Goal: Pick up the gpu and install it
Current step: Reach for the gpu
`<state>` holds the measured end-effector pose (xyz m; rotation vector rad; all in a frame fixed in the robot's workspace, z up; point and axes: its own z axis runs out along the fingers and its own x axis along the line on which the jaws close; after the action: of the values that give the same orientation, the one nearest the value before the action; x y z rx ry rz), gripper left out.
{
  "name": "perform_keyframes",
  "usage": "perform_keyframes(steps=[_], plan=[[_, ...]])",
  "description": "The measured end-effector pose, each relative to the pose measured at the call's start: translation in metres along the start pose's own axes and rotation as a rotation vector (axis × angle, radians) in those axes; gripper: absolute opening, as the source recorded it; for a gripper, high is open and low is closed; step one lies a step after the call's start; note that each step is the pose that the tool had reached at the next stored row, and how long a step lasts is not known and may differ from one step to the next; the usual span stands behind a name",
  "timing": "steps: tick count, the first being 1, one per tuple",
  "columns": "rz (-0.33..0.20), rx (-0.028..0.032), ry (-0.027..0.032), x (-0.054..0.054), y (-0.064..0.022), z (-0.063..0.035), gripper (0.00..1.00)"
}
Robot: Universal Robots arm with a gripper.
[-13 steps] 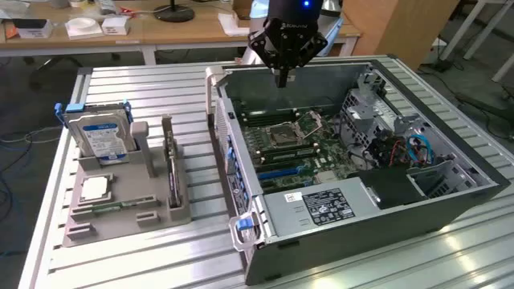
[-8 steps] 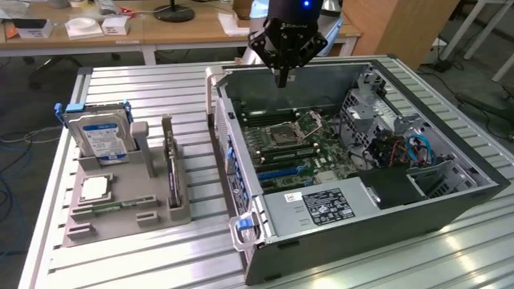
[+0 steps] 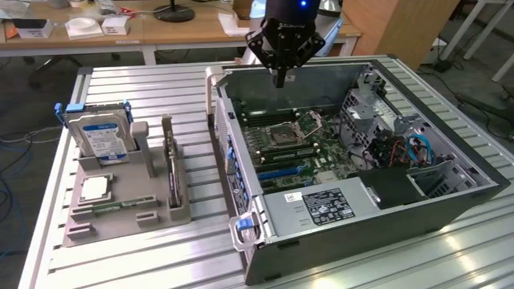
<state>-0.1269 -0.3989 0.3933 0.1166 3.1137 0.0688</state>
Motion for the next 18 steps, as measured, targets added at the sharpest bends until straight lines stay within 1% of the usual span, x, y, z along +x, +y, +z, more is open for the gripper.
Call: perform_keyframes(steps=[14, 18], plan=[[0.000, -0.0001, 0.0000, 0.017, -0.0012, -0.0004, 0.10], [0.000, -0.0001, 0.0000, 0.023, -0.0017, -0.0006, 0.10]])
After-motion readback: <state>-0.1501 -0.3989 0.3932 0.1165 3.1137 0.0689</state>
